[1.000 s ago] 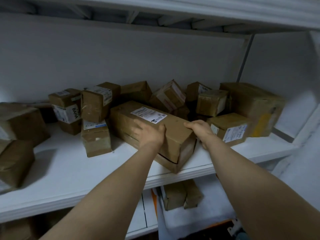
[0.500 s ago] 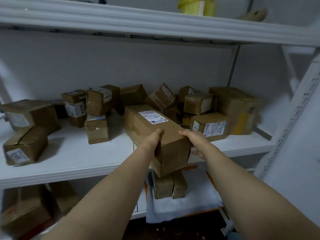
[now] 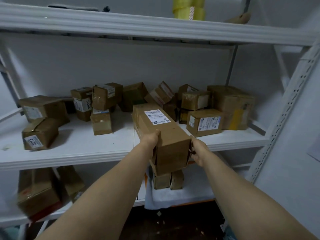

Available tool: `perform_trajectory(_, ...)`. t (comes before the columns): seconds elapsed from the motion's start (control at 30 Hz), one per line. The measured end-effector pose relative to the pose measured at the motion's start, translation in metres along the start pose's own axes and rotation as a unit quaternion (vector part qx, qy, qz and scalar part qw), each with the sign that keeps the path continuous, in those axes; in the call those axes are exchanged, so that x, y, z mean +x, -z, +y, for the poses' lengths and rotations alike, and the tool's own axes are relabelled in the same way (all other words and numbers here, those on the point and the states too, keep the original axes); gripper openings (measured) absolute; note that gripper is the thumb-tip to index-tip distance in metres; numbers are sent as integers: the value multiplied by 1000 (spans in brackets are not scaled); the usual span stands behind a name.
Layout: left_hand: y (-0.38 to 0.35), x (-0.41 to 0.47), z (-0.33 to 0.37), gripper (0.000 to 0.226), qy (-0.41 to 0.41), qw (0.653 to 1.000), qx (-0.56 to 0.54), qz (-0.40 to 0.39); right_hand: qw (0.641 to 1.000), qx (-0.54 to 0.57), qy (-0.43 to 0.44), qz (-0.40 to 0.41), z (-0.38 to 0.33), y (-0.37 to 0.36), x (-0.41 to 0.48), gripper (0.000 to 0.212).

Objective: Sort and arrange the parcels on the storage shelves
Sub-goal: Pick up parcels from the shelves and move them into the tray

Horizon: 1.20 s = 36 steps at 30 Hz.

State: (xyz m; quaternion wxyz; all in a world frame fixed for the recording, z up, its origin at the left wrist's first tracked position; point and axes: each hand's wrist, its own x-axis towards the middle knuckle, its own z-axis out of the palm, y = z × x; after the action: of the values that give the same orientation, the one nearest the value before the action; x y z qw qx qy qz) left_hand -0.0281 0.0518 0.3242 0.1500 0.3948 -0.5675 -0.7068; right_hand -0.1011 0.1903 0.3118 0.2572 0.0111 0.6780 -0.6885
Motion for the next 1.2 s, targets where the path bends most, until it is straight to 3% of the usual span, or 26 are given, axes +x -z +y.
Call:
perform_trajectory(0.17, 9, -6, -5, 41, -15, 999, 29, 17, 991, -109, -60, -45, 2, 3, -12, 39)
perform_trajectory(0.33, 20, -13, -10, 40, -29, 997, 60, 29, 982, -70, -157, -82, 16, -5, -11, 98)
perform_trajectory(0.5, 41, -15, -7, 41, -31, 997, 43, 57, 983, -74, -145, -86, 26, -17, -2, 105)
perform_trajectory(0.63, 60, -13, -3, 39, -31, 997, 22, 68, 985, -50, -132, -103, 26, -31, 1, 132)
perform_trajectory(0.8, 82, -9, -7, 39, -35, 994, 16, 100, 982, -59, -97, -151, 18, -50, -6, 84)
perform_trajectory(0.93, 98, -5, -8, 35, -44, 983, 85, 157, 989, -47, -59, -127, 7, -68, -12, 91)
perform_trajectory(1.0, 103, -6, -8, 38, -33, 983, 95, 154, 992, -54, -42, -105, 6, -78, -16, 106)
perform_trajectory(1.1, 107, -9, -3, 71, 14, 995, 44, 86, 991, -98, -11, -95, 8, -89, -17, 134)
perform_trajectory(1.13, 108, -10, -1, 75, 24, 997, 27, 62, 989, -111, -3, -101, 9, -92, -16, 132)
perform_trajectory(1.2, 112, -12, 2, 70, 25, 999, 28, 28, 986, -124, 10, -110, 9, -97, -19, 102)
